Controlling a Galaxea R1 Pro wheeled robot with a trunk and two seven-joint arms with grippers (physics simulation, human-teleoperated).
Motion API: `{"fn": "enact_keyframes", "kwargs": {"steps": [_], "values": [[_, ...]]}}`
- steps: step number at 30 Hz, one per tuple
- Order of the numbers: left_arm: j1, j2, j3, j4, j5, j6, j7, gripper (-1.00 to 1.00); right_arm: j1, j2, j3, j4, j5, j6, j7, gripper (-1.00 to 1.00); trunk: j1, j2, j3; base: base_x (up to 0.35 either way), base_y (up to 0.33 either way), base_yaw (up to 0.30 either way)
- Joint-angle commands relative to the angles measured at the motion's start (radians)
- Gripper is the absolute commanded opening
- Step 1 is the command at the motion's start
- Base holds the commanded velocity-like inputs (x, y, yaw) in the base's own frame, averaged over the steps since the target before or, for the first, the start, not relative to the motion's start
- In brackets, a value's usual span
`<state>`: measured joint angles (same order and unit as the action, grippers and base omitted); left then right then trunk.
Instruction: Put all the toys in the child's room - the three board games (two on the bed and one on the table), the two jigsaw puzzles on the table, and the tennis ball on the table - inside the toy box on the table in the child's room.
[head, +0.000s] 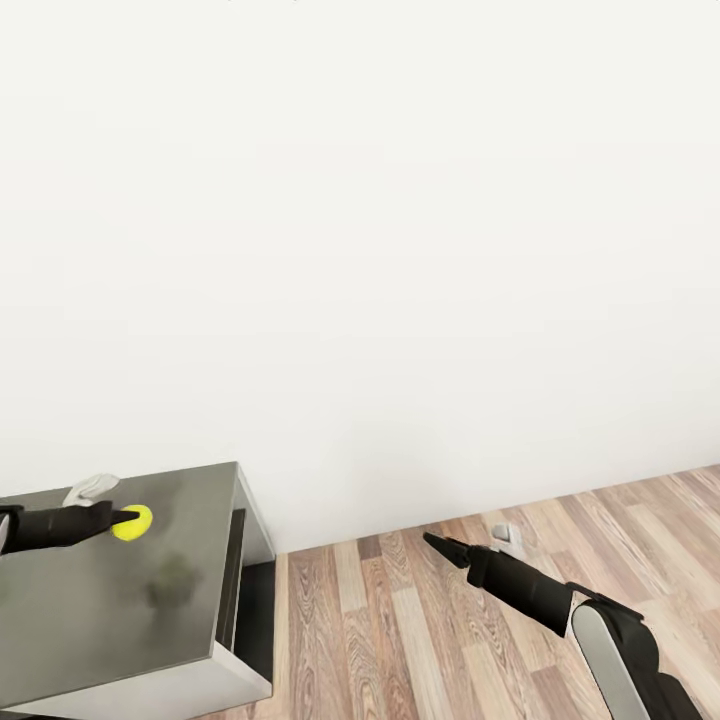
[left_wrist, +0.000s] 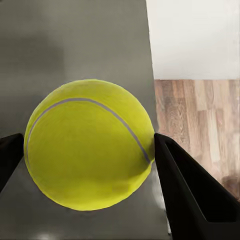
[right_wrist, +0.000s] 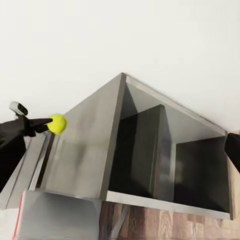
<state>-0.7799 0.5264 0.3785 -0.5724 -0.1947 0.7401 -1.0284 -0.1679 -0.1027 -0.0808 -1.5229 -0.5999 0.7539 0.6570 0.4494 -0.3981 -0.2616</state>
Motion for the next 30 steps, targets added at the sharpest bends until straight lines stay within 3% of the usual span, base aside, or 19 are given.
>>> {"fn": "enact_keyframes", "kwargs": {"steps": [1, 5, 13, 30], "values": [[-0.001, 0.001, 0.006, 0.000, -0.013, -0.004, -0.024, -1.00, -0.001, 0.000, 0.003, 0.000, -0.003, 0.006, 0.001, 1.00, 0.001, -0.002, -0.002, 0.000, 0.000, 0.000], [-0.001, 0.007, 0.006, 0.000, -0.013, -0.032, -0.101, -1.00, -0.001, 0.000, 0.020, 0.000, -0.003, 0.005, 0.000, 1.00, 0.001, -0.002, -0.002, 0.000, 0.000, 0.000], [-0.001, 0.012, 0.007, 0.002, -0.013, -0.041, -0.176, -1.00, -0.001, 0.000, 0.028, -0.009, -0.002, 0.003, -0.001, 1.00, 0.001, -0.002, 0.003, 0.000, 0.000, 0.050], [0.015, 0.012, 0.013, 0.000, -0.012, -0.042, -0.200, -1.00, -0.001, 0.000, 0.036, -0.016, -0.002, 0.002, -0.005, 1.00, 0.001, -0.002, 0.028, 0.000, 0.000, 0.173]]}}
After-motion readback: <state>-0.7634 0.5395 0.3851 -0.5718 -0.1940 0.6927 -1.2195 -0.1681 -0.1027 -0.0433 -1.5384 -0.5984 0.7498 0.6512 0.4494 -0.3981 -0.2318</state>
